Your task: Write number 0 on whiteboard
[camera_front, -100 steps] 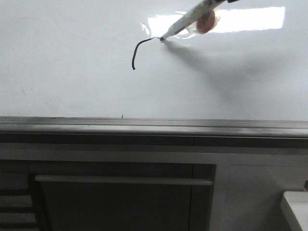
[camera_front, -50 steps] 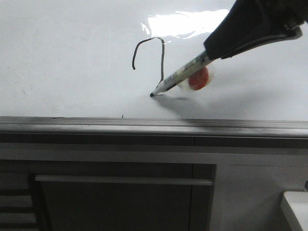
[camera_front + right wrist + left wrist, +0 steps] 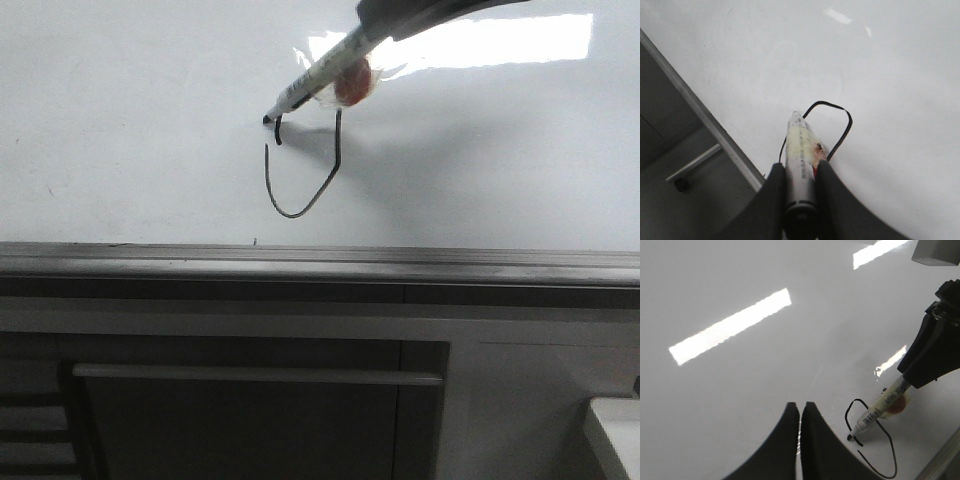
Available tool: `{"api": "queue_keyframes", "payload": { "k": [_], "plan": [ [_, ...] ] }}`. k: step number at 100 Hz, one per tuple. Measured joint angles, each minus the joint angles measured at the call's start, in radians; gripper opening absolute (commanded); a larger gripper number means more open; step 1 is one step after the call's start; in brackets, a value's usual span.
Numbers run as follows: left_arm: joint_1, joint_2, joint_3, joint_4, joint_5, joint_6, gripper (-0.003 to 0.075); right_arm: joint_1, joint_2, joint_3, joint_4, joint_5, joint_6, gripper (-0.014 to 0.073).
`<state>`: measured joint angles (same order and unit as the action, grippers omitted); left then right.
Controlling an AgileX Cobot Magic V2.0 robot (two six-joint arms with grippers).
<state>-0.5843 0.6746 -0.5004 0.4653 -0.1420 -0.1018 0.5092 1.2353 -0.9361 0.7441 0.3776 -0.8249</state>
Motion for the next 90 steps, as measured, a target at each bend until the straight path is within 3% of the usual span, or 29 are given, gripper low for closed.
{"api": "queue_keyframes", "payload": {
  "k": [31,36,50,54,72,90],
  "plan": [
    [0.000,0.000,0.000,0.000,0.000,0.000,0.0008,0.012,-0.017,0.000,-0.010,0.090,-0.027,-0.0046],
    [-0.005,0.000,0.000,0.000,0.000,0.000,0.0078,0.016,-0.034,0.000,-0.010,0.121,-0.029,-0.0046],
    [-0.080,0.028,0.000,0.043,-0.007,0.000,0.0417,0.020,-0.077,0.000,-0.046,0.237,-0.032,-0.0046],
    [-0.113,0.048,0.000,0.060,-0.009,0.000,0.0458,0.020,-0.084,0.000,-0.059,0.269,-0.032,-0.0046],
    [-0.226,0.227,0.000,0.138,-0.032,0.010,0.0430,0.020,-0.098,0.000,-0.083,0.329,-0.033,-0.0046],
    [-0.237,0.420,-0.007,0.189,-0.078,0.019,0.0388,0.020,-0.100,0.000,-0.084,0.341,-0.033,-0.0046]
  ]
}}
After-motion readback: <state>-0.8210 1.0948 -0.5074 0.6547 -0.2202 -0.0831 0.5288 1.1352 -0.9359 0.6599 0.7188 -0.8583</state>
